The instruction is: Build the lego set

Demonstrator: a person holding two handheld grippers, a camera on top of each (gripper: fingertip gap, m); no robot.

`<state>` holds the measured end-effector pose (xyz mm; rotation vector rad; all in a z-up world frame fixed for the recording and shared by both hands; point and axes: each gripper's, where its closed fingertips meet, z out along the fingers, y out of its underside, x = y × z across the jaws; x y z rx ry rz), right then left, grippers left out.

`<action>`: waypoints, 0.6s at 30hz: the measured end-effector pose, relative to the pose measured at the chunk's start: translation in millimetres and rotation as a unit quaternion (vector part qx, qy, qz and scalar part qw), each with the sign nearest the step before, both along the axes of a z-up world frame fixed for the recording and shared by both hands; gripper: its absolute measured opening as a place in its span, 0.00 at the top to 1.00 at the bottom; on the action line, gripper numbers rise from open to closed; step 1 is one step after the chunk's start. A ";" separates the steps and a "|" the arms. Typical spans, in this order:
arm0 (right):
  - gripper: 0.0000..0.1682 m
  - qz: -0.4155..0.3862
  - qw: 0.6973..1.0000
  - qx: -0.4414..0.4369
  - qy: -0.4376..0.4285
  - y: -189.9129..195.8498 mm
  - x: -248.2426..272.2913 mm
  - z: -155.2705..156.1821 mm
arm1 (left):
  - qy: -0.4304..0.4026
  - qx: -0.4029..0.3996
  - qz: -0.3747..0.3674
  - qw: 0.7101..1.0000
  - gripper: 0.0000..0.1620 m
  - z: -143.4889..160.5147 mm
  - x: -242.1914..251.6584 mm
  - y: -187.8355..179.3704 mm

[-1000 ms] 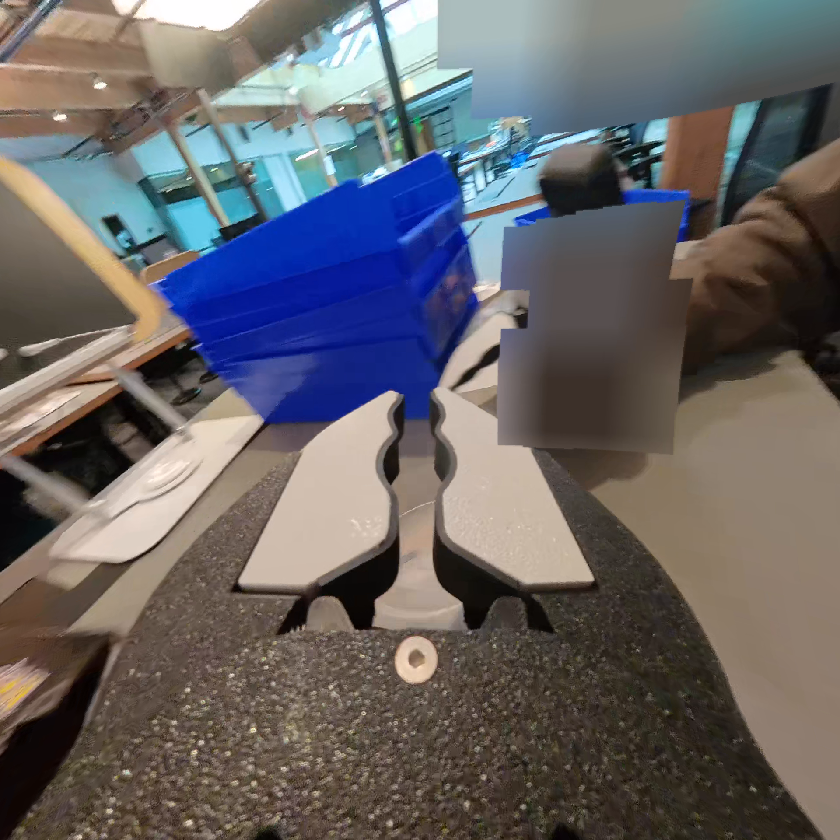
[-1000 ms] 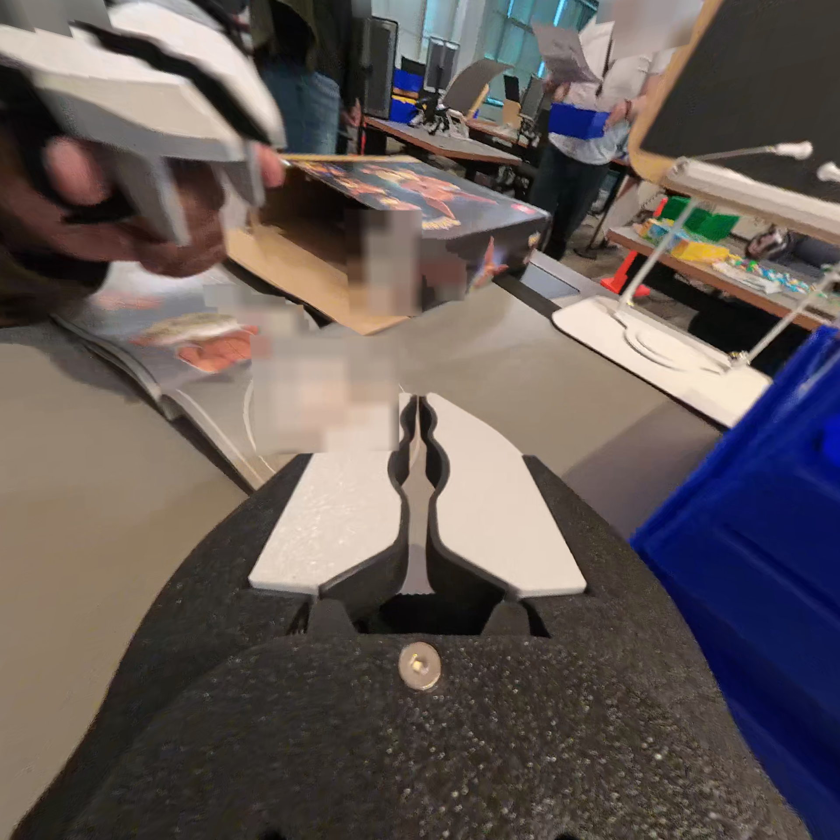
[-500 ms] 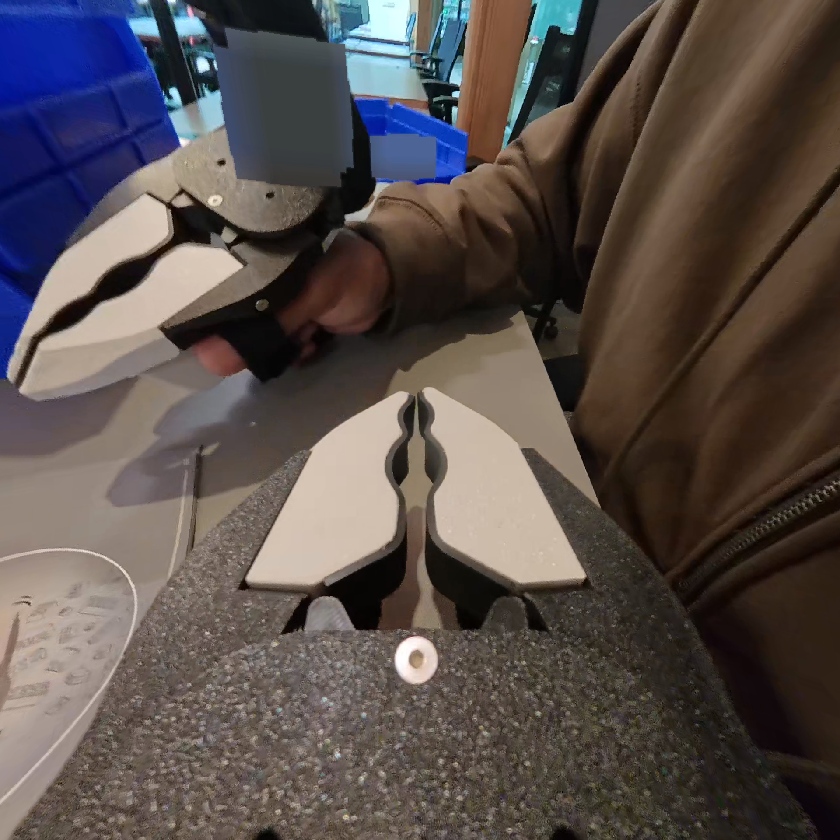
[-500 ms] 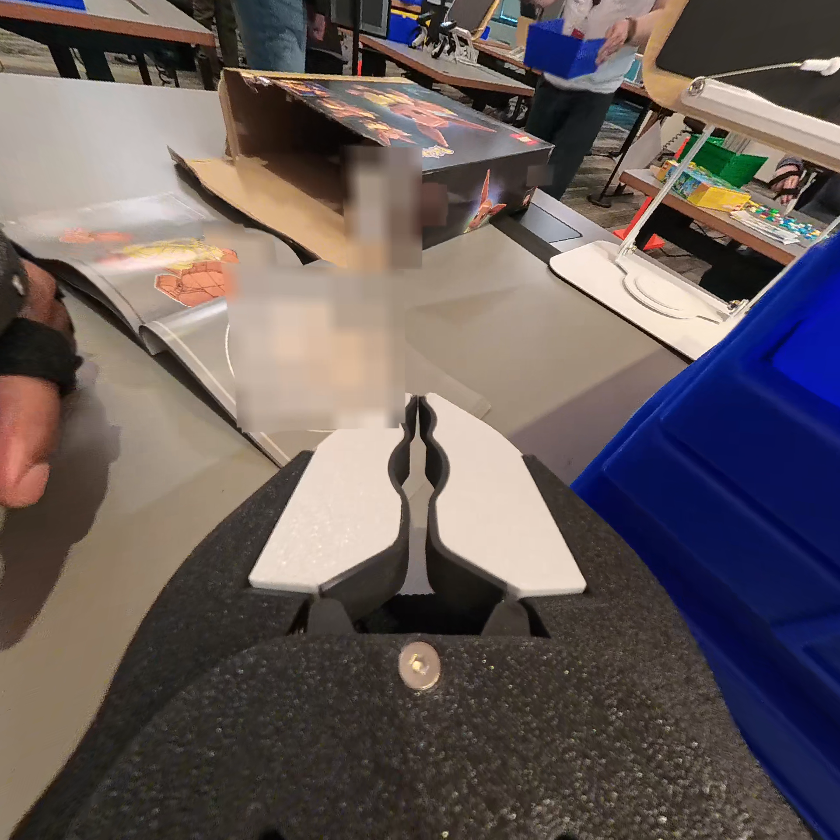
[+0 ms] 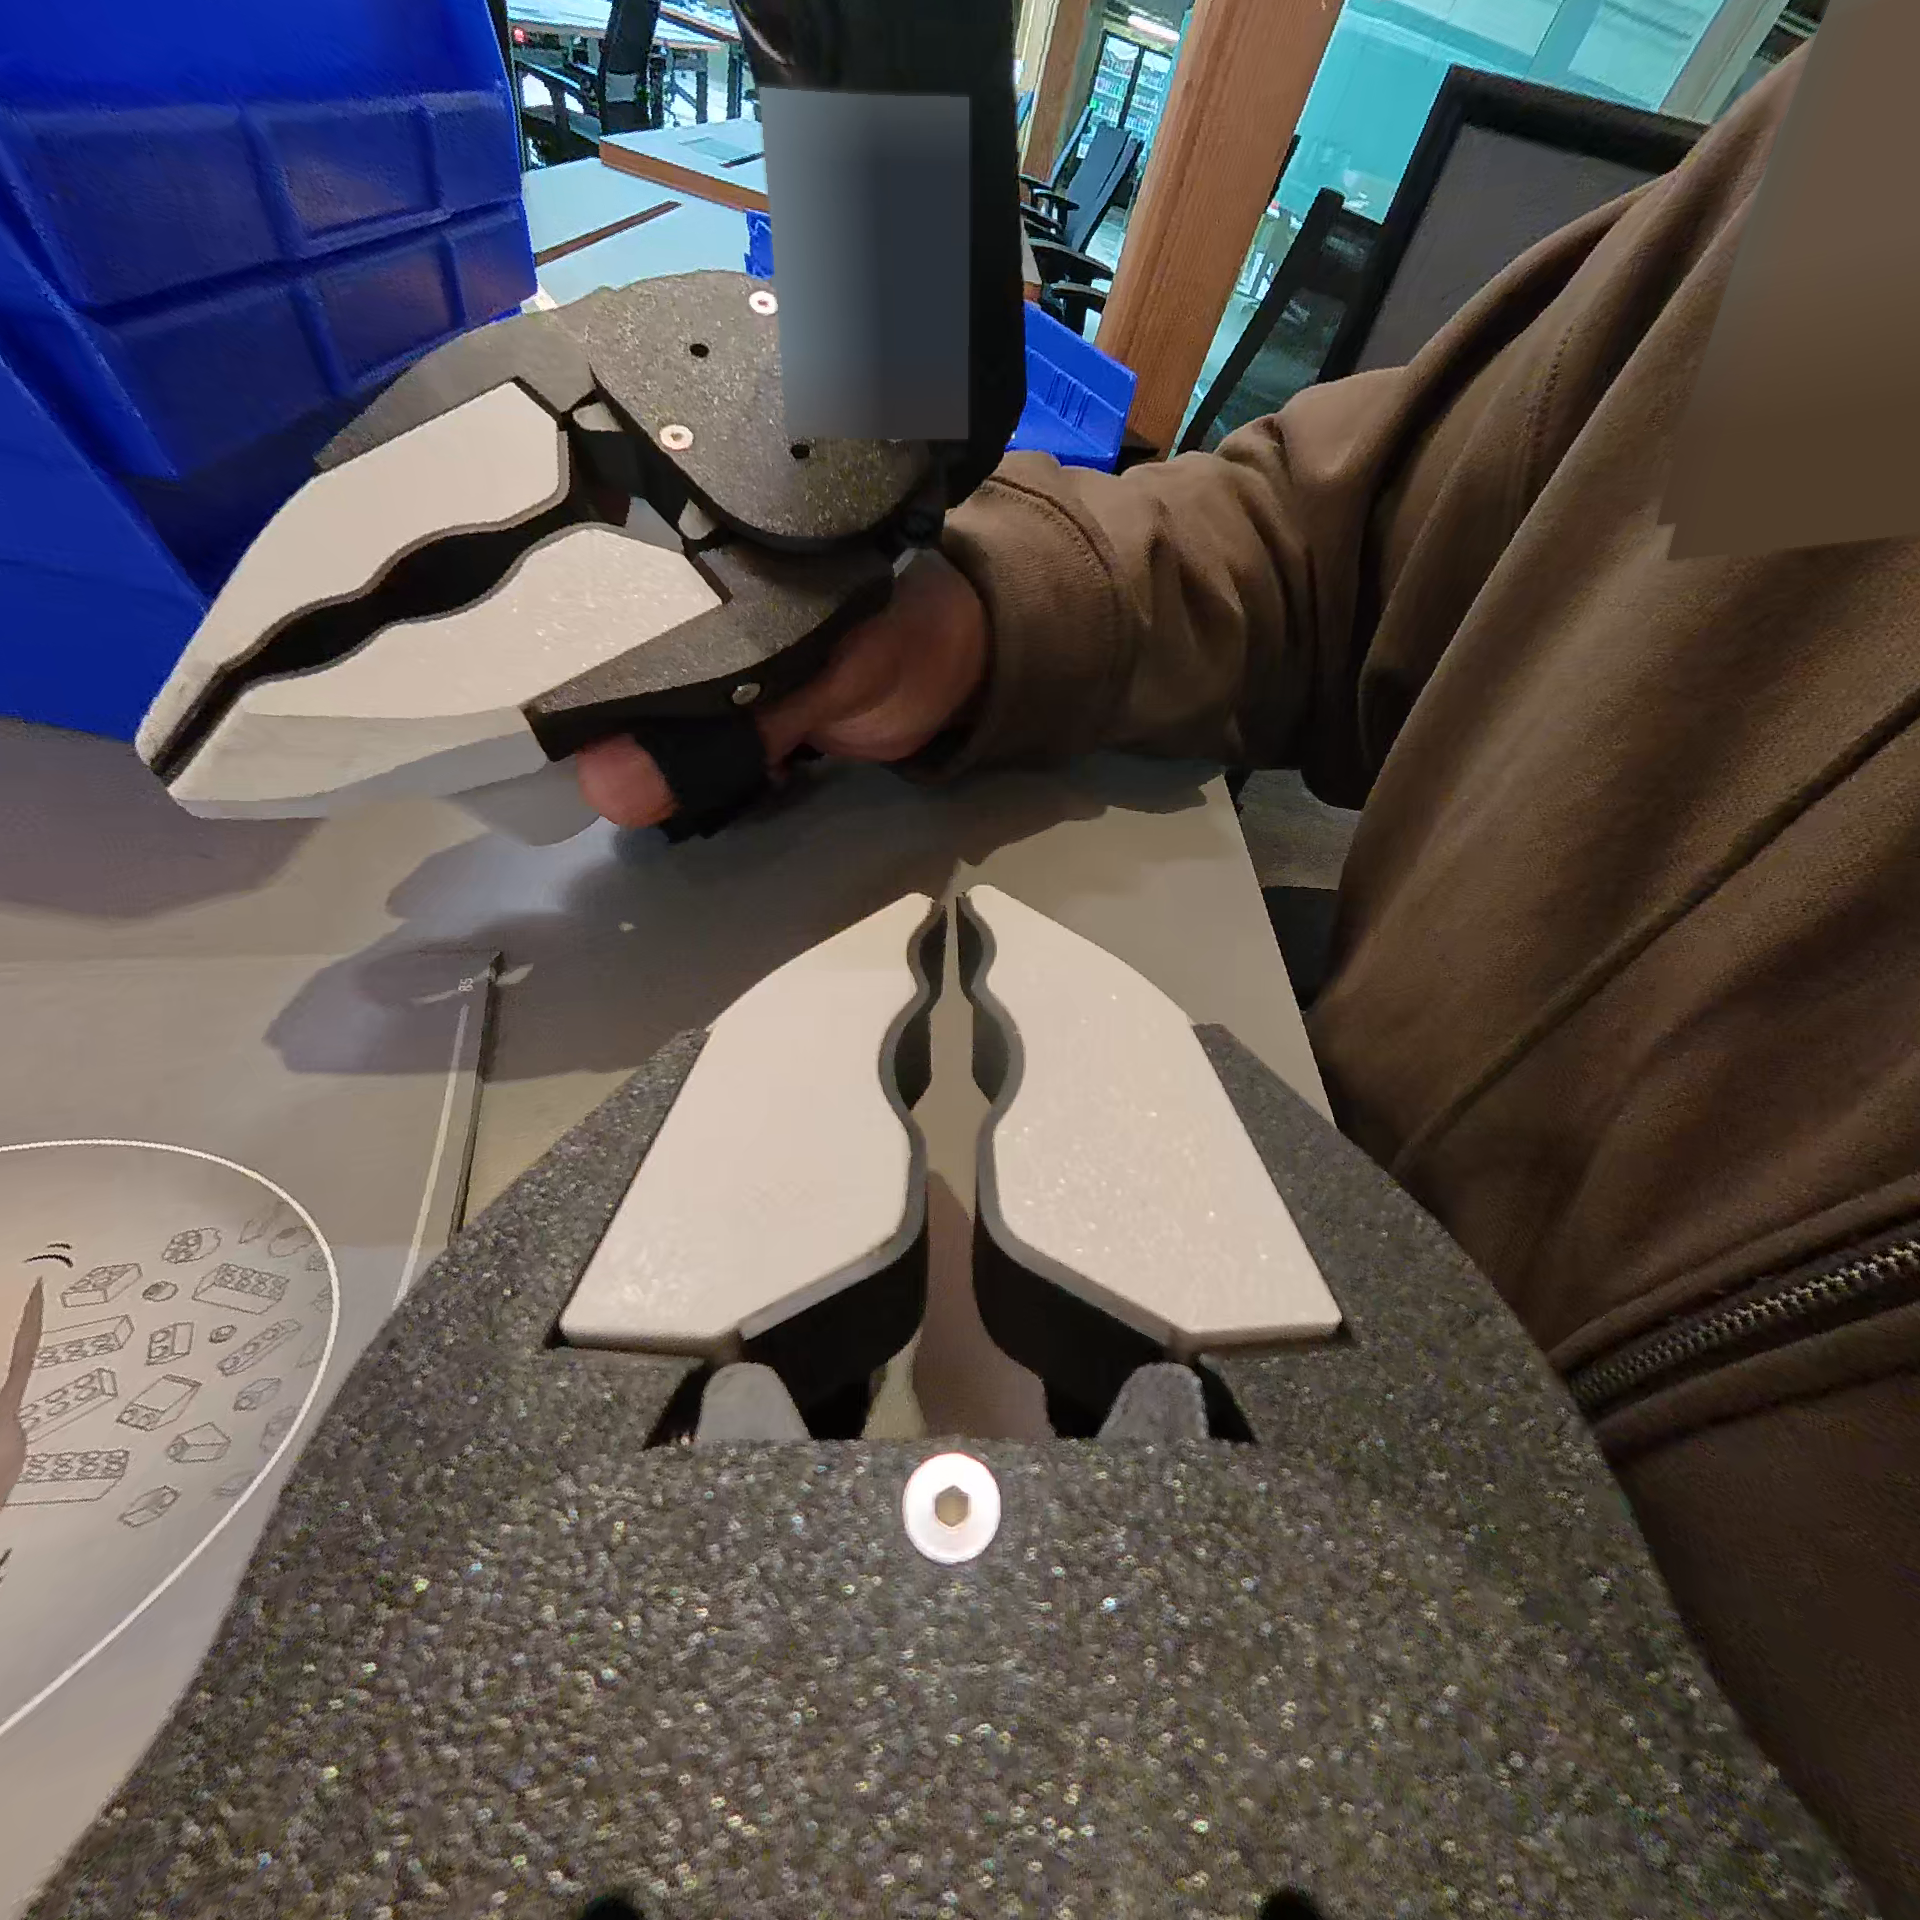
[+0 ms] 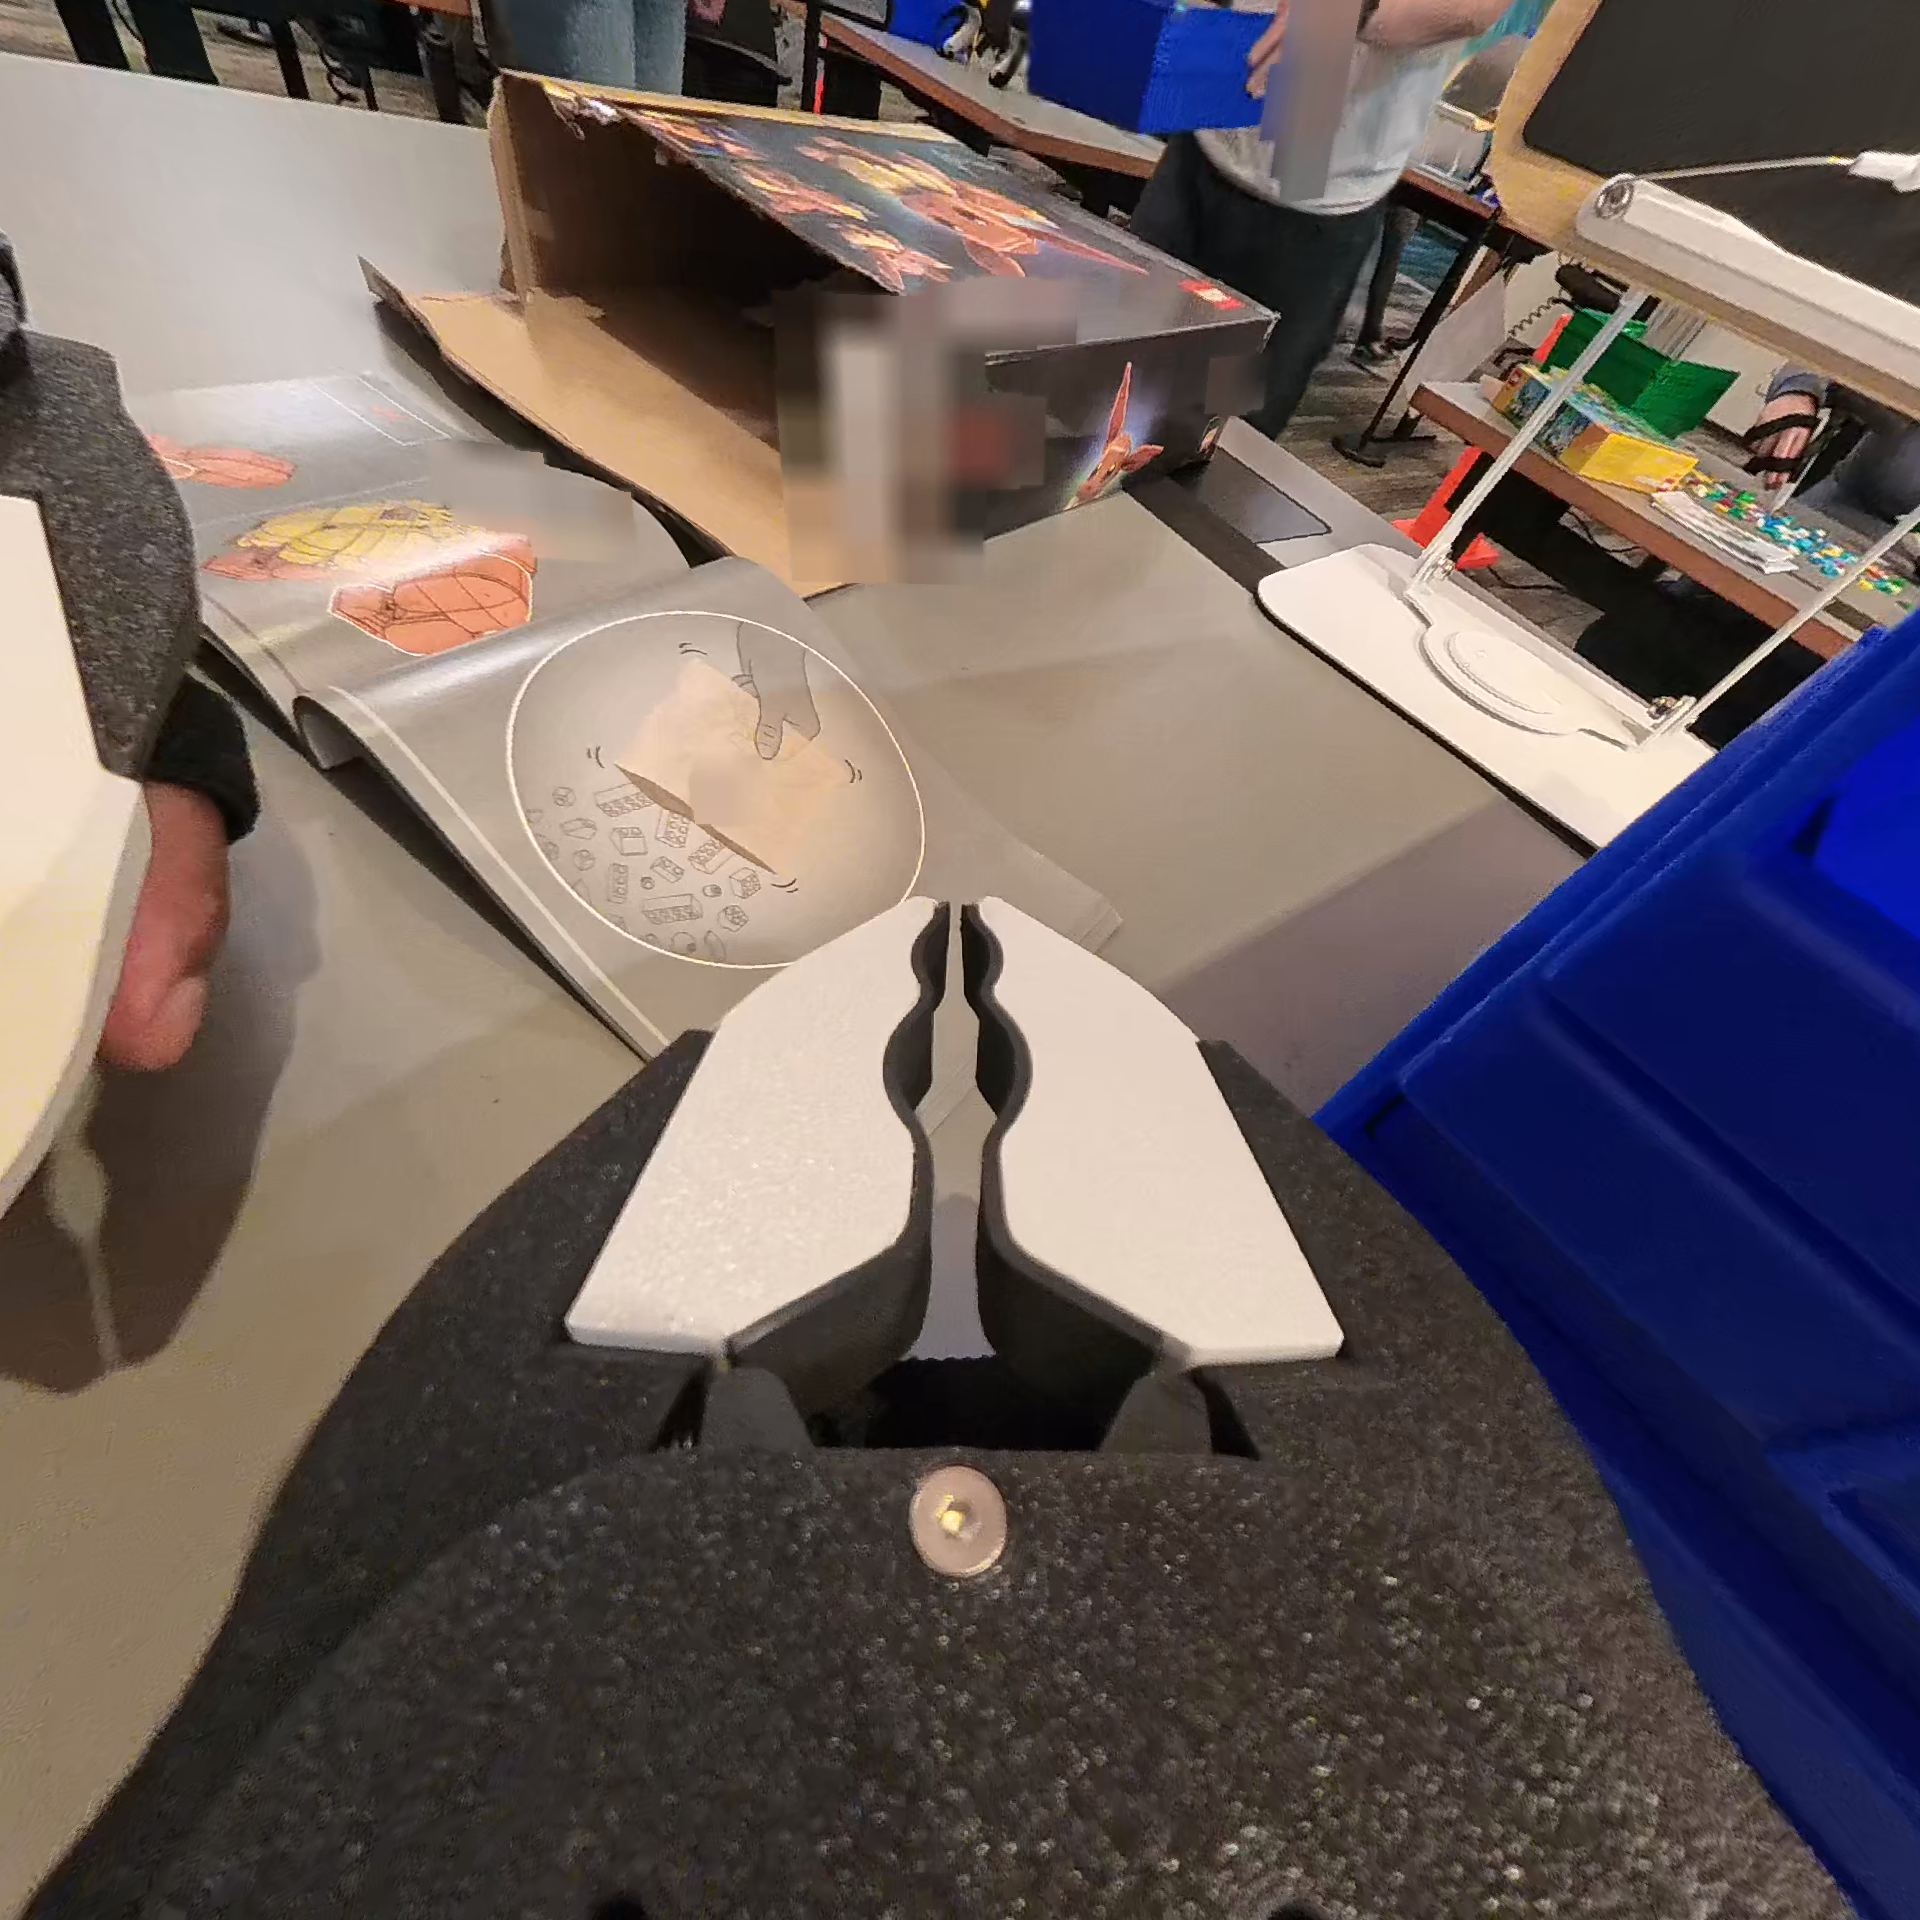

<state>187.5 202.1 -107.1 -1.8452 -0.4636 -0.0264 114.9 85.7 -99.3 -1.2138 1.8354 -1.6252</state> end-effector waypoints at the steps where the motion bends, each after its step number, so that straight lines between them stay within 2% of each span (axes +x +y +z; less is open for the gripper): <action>1: 0.99 0.000 1.000 0.000 -0.001 -0.1 -0.1 -0.1 | -0.001 0.002 -0.001 1.000 0.99 -0.1 -0.2 -0.5; 18: 0.99 0.002 1.000 -0.007 -0.008 -1.0 -1.0 -2.6 | -0.001 0.005 -0.002 1.000 0.99 -0.3 -0.4 -0.8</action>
